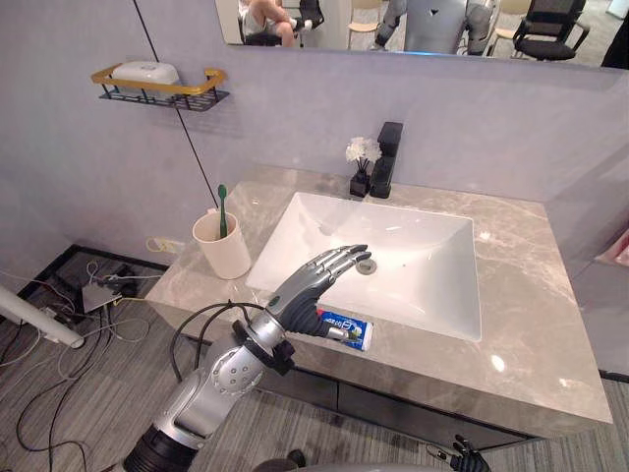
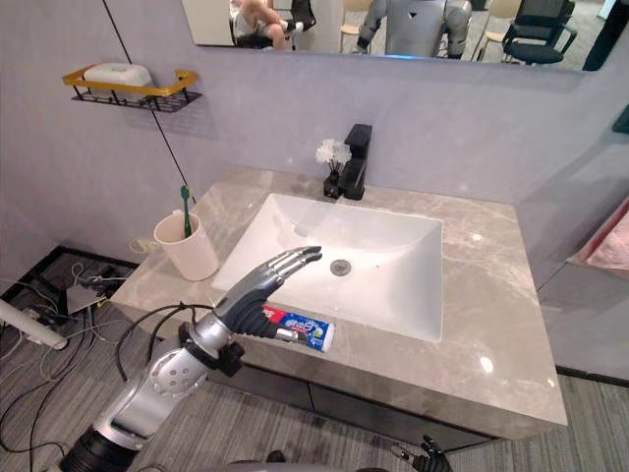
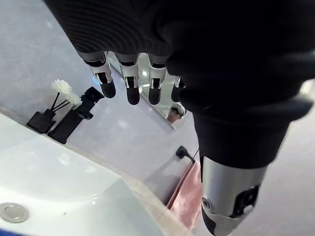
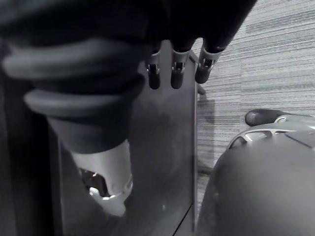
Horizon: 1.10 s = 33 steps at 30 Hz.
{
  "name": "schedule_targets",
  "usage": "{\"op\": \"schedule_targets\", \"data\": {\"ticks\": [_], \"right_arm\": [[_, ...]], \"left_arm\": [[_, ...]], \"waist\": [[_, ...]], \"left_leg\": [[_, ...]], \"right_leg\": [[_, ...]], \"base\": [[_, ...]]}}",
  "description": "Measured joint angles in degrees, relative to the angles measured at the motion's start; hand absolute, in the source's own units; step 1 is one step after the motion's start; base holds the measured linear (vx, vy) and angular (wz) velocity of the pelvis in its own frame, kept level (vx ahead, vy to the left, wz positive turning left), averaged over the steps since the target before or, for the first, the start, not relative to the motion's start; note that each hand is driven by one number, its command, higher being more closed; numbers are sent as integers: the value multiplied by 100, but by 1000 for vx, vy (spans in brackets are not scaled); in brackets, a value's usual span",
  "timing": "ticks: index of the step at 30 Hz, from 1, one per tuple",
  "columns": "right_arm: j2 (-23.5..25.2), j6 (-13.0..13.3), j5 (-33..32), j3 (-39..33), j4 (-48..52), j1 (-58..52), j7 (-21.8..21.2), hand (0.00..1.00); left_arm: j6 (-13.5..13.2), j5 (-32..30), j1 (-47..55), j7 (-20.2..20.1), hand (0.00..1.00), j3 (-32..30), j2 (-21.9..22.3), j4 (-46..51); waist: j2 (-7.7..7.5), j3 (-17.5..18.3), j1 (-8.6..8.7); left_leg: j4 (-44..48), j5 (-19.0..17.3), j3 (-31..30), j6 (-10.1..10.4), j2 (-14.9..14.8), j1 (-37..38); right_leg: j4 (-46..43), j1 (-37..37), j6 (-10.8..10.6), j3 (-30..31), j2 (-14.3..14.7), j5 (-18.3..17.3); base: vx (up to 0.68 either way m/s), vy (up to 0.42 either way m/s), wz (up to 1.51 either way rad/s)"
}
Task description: Organize washtable
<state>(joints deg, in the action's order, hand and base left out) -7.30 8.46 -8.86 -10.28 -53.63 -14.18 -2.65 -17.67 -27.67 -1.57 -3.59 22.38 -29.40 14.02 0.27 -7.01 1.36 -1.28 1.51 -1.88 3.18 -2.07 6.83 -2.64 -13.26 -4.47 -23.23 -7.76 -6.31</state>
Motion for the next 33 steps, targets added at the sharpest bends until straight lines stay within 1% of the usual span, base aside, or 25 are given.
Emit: {"op": "schedule_targets", "data": {"ticks": [3,4,6,8,11,13,15,21,33], "right_arm": [[-1,-1,0,0,8,-43,-1,0],[0,-1,0,-1,14,-35,-1,0],[2,-2,0,0,78,-38,-4,0],[2,-2,0,-2,107,-36,-4,0],[2,-2,0,-2,108,-25,-7,0],[-1,-12,-1,-4,110,17,-1,0],[-4,-13,-1,-2,110,2,-10,0],[-6,-12,-1,-2,110,3,-20,0],[-11,-12,9,-2,111,-33,-106,0]], "left_arm": [[0,-197,0,-1,0,-9,-149,-113],[0,-235,0,-1,0,-10,-181,-178],[4,-297,-1,1,0,-33,-236,-296],[65,-452,-16,2,0,-69,-326,-406],[118,-480,-135,4,0,-84,-354,-602],[117,-662,-142,12,0,-224,-360,-646],[126,-696,-195,18,0,-279,-416,-719],[135,-895,-201,25,0,-298,-510,-843],[162,-907,-170,32,0,-732,-632,-943]], "waist": [[5,9,42],[8,11,59],[8,19,84],[0,31,86],[-7,35,86],[-6,35,82],[-5,35,92],[15,40,90],[32,33,93]], "left_leg": [[-39,11,-12,12,-5,1],[-49,11,-9,11,-4,1],[-63,11,-4,11,4,7],[-67,12,19,11,5,8],[-76,11,9,12,19,37],[-82,10,17,13,16,83],[-84,9,24,15,16,121],[-91,8,38,15,6,146],[-226,9,63,14,8,311]], "right_leg": [[73,-11,-23,-8,21,24],[108,-16,9,-11,27,66],[200,-56,1,-11,39,102],[255,-73,0,-6,48,130],[308,-153,-4,-17,54,135],[334,-195,-4,-15,59,135],[364,-251,-4,-15,67,135],[342,-255,-4,-6,69,135],[390,-349,-6,42,69,135]], "base": [[-4,-3,-1],[26,-1,-5],[41,1,-3],[53,-3,-4],[55,-6,4],[34,-11,-4],[-6,-2,2],[-40,7,-1],[-6,4,-2]]}}
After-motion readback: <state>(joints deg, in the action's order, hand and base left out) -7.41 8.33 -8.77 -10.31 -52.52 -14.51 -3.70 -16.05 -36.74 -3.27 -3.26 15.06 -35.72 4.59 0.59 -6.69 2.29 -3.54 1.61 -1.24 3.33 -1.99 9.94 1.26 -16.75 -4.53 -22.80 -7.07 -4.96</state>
